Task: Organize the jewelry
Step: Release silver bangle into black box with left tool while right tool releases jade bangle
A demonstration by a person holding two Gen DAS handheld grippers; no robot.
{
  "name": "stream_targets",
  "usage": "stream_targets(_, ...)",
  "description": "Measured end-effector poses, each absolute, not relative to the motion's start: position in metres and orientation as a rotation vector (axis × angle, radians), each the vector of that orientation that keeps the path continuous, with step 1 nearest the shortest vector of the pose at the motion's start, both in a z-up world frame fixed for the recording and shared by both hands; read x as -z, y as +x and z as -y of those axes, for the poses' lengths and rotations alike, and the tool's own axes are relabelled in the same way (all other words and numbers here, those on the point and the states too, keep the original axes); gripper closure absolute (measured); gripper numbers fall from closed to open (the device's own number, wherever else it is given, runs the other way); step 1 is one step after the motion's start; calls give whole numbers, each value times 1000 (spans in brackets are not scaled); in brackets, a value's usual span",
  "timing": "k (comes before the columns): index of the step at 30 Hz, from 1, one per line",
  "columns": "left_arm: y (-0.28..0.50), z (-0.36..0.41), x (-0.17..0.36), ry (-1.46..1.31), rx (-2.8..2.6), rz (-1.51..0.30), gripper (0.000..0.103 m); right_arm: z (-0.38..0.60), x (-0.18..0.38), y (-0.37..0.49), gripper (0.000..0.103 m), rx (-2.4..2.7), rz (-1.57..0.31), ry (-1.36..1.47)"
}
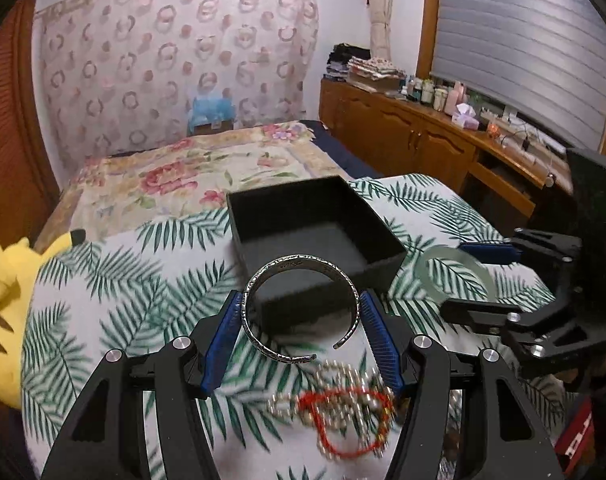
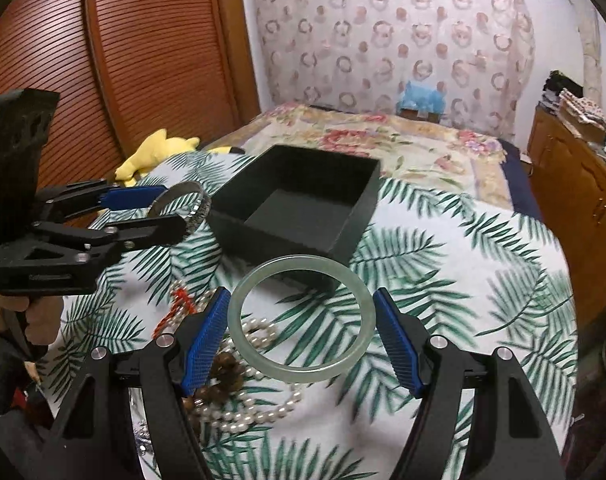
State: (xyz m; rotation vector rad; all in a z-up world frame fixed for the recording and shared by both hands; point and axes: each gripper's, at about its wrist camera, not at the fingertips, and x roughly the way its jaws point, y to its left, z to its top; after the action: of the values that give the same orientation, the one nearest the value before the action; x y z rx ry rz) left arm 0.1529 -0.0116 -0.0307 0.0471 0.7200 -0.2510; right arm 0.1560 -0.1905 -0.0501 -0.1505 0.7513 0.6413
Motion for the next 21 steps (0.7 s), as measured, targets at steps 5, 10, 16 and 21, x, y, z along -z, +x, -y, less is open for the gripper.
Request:
stream_targets(5, 178, 17, 29, 52, 242, -724, 45, 198, 43, 167, 28, -613, -730, -152)
stream_targets(10, 198, 19, 28, 43, 236, -735, 45, 205, 39, 176, 28, -589, -724, -139)
stream_targets(16, 215, 21, 26, 34, 231, -741, 45, 207, 34, 188, 28, -568, -715, -134)
stream_targets(21, 224, 16, 26, 13, 219, -730, 38, 203, 34, 197, 28, -559, -712, -135)
